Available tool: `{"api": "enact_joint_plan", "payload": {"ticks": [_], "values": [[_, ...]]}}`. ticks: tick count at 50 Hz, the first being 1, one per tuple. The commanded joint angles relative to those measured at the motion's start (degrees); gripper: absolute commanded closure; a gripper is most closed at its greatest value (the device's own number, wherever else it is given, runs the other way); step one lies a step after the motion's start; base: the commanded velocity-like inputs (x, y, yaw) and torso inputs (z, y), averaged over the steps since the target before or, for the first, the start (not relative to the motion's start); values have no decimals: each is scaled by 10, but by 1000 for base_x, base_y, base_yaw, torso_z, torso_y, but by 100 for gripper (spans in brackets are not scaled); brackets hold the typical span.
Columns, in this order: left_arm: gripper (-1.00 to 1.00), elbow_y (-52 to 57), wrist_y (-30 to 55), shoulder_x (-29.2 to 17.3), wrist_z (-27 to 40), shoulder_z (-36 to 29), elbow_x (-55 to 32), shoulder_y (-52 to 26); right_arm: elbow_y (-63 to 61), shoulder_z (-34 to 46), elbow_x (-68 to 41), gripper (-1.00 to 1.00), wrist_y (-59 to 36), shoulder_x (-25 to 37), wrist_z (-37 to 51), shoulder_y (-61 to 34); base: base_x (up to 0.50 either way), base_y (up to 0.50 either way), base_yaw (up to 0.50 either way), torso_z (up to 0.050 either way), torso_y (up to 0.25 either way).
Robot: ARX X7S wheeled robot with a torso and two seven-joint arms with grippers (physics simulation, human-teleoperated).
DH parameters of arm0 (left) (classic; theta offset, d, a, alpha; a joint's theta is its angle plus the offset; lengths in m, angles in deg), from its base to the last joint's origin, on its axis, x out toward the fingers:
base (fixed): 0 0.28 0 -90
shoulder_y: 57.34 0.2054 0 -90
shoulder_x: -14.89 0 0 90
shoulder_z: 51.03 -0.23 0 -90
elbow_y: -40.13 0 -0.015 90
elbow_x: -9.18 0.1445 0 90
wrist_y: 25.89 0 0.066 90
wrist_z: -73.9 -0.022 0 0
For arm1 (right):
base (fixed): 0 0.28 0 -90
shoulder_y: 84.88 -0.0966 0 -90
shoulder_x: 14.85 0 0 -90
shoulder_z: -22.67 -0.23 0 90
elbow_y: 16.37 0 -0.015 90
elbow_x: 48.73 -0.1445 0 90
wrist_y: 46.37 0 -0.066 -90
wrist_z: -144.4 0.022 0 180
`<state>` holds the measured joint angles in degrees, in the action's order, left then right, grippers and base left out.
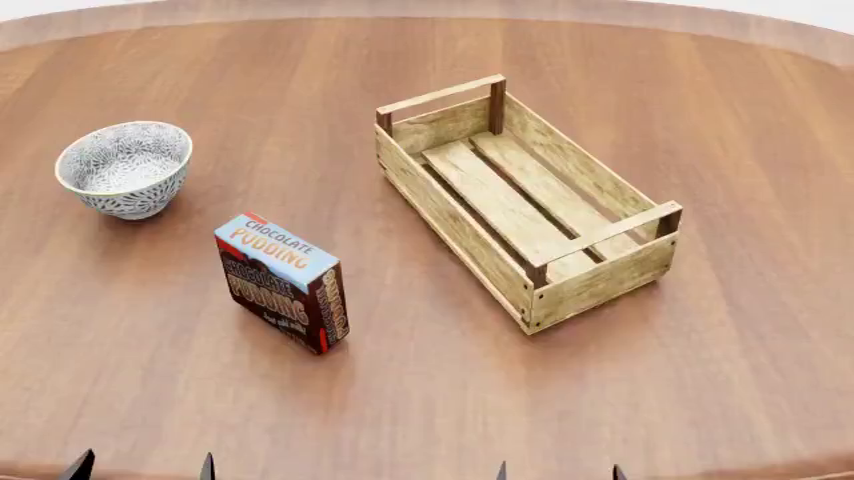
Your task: Pick up the chocolate pudding and put it in the tray.
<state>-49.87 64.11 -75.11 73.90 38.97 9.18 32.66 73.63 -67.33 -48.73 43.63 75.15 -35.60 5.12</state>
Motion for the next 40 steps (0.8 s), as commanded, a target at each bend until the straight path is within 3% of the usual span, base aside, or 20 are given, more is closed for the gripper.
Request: {"api": "enact_joint_plan", "payload": {"ticks": [1,17,40], "values": [[-100,11,8,-12,14,-13,-12,3,-9,16,-13,-100,-6,13,16,3,0,0,0,0,0],[-100,40,28,-37,48,-45,3,-7,-9,51,8,-100,-2,44,39,-30,26,25,0,0,0],[-100,68,22,-48,71,-64,-20,14,9,58,-31,-100,18,51,55,-32,246,103,0,0,0]]}}
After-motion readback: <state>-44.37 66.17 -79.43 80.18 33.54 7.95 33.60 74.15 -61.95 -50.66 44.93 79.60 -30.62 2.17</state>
